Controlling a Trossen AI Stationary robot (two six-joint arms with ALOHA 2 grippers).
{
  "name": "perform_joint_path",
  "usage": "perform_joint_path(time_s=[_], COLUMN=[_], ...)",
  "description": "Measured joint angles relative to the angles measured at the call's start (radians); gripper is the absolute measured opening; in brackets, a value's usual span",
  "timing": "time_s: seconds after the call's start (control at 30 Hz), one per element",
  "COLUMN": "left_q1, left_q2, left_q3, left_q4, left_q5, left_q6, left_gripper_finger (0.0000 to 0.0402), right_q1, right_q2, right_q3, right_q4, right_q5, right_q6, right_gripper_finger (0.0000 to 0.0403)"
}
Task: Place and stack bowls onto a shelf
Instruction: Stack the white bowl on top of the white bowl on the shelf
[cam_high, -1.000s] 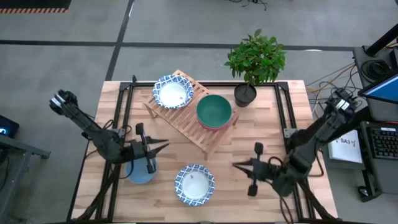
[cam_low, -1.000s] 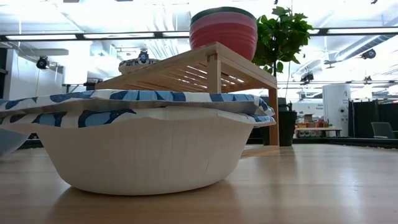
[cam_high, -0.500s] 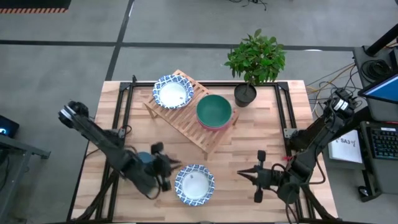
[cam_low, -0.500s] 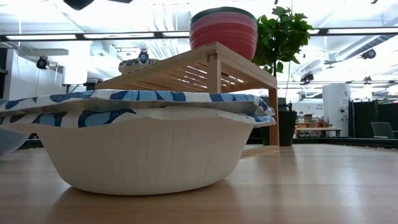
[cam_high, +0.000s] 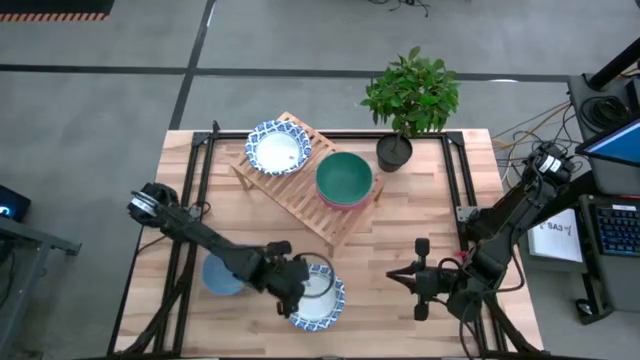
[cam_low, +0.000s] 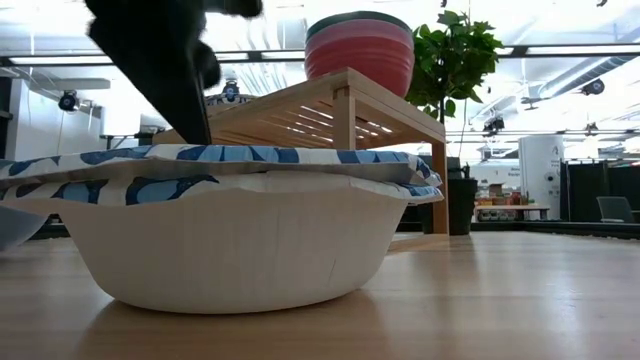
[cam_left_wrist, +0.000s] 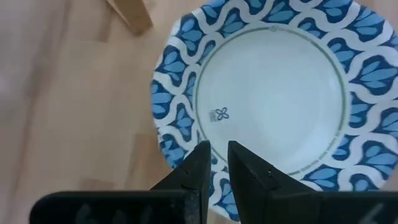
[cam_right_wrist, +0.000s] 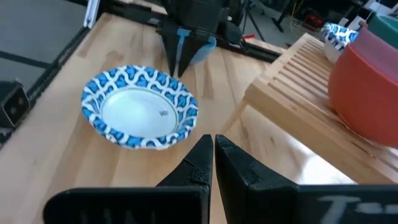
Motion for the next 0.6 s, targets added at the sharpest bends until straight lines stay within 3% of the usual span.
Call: perform_joint_path(time_s=[0.1, 0.3, 0.47, 0.6], left_q1=[0.047, 0.064, 0.065, 0.065], left_q2=[-0.010, -0.062, -0.102, -0.108], left_q3=[-0.028, -0.096, -0.096, -0.096], left_q4=[0.013, 0.084, 0.099, 0.090], left_q5=[0.057, 0.034, 0.026, -0.038], left_q6=[0.041, 0.106, 0.049, -0.004], left_gripper_finger=[0.0038, 0.0038, 0.0038, 0.0038], right_q1=[0.000, 0.000, 0.000, 0.000], right_q2=[0.000, 0.000, 0.000, 0.000], right_q3=[-0.001, -0.001, -0.001, -0.001], right_q4=[-0.025, -0.027, -0.027, -0.027], right_q5=[0.000, 0.000, 0.000, 0.000], right_q6=[0.014, 0.020, 0.018, 0.011], right_gripper_finger=[0.0009, 0.0009, 0.0009, 0.0009])
